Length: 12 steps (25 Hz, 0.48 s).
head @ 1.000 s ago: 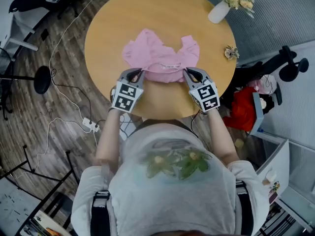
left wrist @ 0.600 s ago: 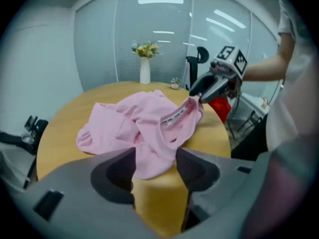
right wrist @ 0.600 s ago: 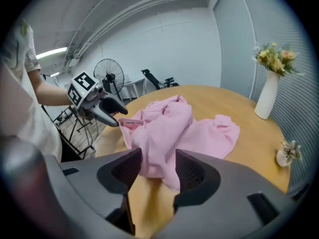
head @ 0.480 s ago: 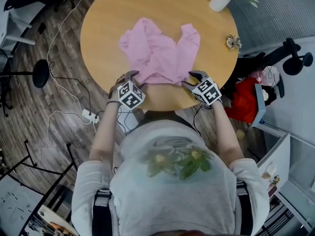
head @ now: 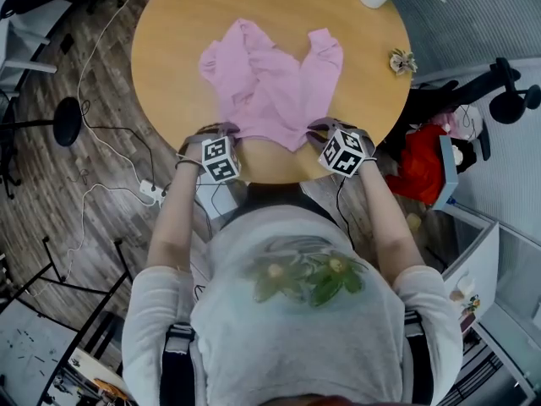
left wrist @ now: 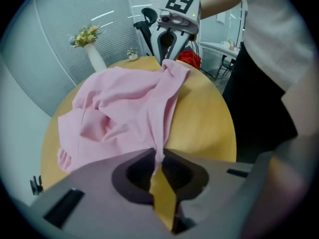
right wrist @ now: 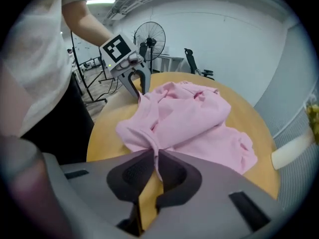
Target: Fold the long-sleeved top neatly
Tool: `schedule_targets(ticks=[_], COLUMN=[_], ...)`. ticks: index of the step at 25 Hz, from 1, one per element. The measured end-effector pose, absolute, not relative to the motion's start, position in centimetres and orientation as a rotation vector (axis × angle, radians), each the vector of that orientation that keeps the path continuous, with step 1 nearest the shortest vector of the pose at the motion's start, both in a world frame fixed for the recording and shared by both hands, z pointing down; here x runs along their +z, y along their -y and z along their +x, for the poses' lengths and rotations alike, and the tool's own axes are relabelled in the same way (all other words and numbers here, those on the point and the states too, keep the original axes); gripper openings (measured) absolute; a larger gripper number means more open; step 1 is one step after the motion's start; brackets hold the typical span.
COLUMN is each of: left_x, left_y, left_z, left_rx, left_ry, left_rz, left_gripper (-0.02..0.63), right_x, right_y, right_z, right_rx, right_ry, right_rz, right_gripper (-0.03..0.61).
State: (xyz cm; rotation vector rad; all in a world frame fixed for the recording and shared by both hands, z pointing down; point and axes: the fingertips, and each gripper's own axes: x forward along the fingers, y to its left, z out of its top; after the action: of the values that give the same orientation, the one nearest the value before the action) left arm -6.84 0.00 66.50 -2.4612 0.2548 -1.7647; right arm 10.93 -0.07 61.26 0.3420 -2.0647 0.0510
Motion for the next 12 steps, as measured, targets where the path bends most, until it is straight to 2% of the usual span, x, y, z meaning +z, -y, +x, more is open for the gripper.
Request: schedule_targets(ticks=[1, 5, 12], left_x=[66.2, 62.9, 49.7], left_y=[0.1, 1.8, 11.4], left_z=[-7.2, -8.5, -9.4], left_rx=[-1.775, -1.761, -1.243], left_ry=[-0.266, -0.462, -1.029], left_rz=[-2.488, -2.722, -2.745], left_gripper=[0.04, 0.034, 0.034], right_x=[60.8, 57.3, 46.3], right_y=[0.3, 3.0, 10.4], right_z=[11.0, 12.4, 14.1], right_rx=[0.075, 0.183, 0.108], right_ry=[2.088, 2.191, 2.376], right_rz=[0.368, 0.6, 0.938], right_gripper=[0.038, 0.034, 0.034])
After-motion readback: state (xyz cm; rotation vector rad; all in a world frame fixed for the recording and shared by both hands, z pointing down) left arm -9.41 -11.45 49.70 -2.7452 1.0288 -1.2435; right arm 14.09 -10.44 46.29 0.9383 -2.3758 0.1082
